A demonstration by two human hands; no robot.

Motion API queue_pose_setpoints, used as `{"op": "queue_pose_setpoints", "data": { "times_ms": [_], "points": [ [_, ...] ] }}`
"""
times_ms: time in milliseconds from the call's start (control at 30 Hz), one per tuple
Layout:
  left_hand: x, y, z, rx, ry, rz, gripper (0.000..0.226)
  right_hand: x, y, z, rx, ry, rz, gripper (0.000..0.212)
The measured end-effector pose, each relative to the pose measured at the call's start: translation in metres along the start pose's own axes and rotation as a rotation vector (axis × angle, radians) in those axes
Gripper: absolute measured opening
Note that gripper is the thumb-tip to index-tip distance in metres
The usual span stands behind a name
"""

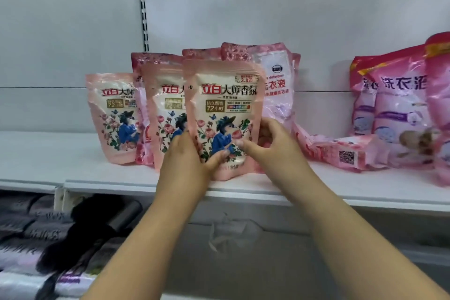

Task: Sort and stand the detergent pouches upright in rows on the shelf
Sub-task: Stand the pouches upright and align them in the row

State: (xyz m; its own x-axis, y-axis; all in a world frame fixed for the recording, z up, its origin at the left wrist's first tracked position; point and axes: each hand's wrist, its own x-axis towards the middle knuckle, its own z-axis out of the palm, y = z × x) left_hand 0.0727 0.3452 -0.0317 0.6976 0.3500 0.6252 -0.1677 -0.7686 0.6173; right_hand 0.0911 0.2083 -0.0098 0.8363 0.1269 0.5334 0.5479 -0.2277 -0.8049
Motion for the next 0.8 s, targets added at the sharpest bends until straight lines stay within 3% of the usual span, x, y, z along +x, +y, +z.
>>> {"op": "queue_pose_setpoints", "data": {
  "times_ms": [167, 300, 367, 467, 533, 667, 800],
  "points": [
    [0.002, -0.007, 0.004, -0.053, 0.029, 0.011, 0.056, -0.003, 0.006, 0.002, 0.008, 0.061, -0.03, 0.041],
    [-0.008, -0.003, 0.002, -0.132, 0.06, 0.033, 0.064, -0.002, 0.007, -0.043, -0.32, 0.237, -0.18, 0.027],
    [-0.01, -0.002, 0.003, -0.121, 0.065, 0.052, 0.068, 0.009, 0.01, -0.079, -0.532, 0.307, -0.166, 0.032],
    [-0.011, -0.006, 0.005, -0.063, 0.092, 0.064, 0.075, 0.02, 0.019, -0.11, -0.937, 0.125, 0.14, 0.053],
    [-0.012, -0.008, 0.005, -0.034, 0.112, 0.077, 0.077, 0.016, 0.027, -0.113, -1.285, -0.04, 0.203, 0.052],
    [-0.015, -0.004, 0.004, -0.041, 0.116, 0.094, 0.084, 0.004, 0.028, -0.111, -1.429, -0.015, 0.054, 0.038],
    [-0.023, 0.0, 0.001, -0.103, 0.143, 0.115, 0.092, -0.017, 0.018, -0.107, -1.461, 0.014, -0.069, 0.045]
  ]
}}
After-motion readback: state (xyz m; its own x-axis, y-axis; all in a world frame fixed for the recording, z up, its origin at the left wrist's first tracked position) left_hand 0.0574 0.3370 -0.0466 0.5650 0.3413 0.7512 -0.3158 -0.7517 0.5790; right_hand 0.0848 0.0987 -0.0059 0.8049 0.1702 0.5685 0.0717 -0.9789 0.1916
